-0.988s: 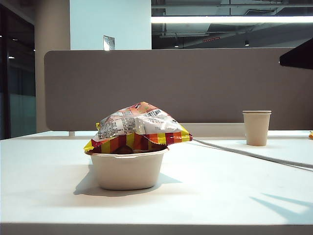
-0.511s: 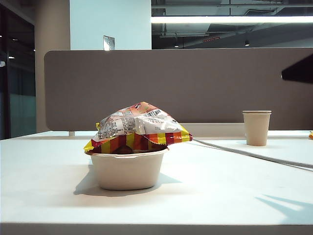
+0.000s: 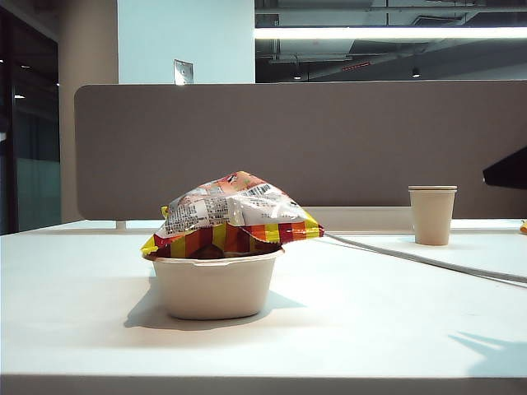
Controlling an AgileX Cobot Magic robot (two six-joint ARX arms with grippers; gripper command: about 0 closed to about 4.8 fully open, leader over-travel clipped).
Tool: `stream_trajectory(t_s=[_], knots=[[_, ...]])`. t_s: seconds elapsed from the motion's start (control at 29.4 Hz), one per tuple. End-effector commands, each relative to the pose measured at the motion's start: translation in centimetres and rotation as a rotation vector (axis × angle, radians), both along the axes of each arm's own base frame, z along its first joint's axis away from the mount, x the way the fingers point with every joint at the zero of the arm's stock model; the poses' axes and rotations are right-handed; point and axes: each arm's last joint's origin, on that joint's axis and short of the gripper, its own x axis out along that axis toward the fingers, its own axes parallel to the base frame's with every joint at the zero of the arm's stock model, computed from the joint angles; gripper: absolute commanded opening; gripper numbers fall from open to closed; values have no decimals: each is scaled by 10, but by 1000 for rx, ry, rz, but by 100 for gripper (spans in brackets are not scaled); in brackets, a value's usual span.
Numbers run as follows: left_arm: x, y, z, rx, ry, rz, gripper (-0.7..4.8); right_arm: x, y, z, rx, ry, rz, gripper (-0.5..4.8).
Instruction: Pick up a bag of chips and put them in the box.
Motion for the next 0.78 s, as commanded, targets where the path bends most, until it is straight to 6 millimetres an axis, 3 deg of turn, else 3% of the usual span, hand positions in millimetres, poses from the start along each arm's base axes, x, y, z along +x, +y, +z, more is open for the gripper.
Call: stream_trajectory(t_s=[0.03, 0.24, 0.78], knots=[[1, 1, -4, 14, 10, 39, 52, 0, 0, 0, 2, -3, -2, 48], [1, 2, -17, 9, 52, 69, 52, 0, 0, -1, -6, 7, -2, 48], [1, 2, -25, 21, 92, 74, 52, -1, -1, -8, -40, 65, -3, 49]])
